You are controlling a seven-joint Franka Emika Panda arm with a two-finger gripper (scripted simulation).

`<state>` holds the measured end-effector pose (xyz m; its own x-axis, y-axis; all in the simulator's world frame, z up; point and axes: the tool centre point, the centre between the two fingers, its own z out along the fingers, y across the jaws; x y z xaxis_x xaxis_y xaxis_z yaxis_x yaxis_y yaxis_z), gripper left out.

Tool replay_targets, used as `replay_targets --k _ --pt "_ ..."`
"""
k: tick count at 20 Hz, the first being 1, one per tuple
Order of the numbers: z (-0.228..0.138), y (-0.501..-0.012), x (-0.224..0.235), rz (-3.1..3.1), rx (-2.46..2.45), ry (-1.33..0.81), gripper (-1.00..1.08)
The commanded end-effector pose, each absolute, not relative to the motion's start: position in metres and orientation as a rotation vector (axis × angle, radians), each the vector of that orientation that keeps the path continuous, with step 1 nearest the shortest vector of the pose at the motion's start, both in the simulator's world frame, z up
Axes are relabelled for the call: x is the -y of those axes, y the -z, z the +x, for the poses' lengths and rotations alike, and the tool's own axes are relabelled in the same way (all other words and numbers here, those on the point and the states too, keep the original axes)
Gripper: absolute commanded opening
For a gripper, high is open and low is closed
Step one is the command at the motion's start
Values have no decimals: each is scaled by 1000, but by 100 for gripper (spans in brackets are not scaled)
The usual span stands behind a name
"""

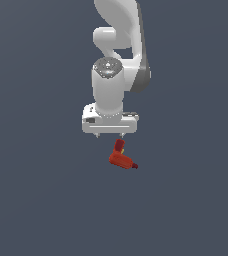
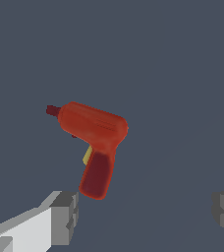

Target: Pick up the object and move it to a goal position.

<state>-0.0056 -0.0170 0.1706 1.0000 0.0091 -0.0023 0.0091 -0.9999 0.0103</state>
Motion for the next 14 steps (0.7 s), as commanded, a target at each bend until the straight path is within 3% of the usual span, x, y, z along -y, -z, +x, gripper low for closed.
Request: replay_targets --k 1,14 --pt "-6 -171 17 3131 -14 4 108" --pt "-10 -164 11 3127 -82 36 108"
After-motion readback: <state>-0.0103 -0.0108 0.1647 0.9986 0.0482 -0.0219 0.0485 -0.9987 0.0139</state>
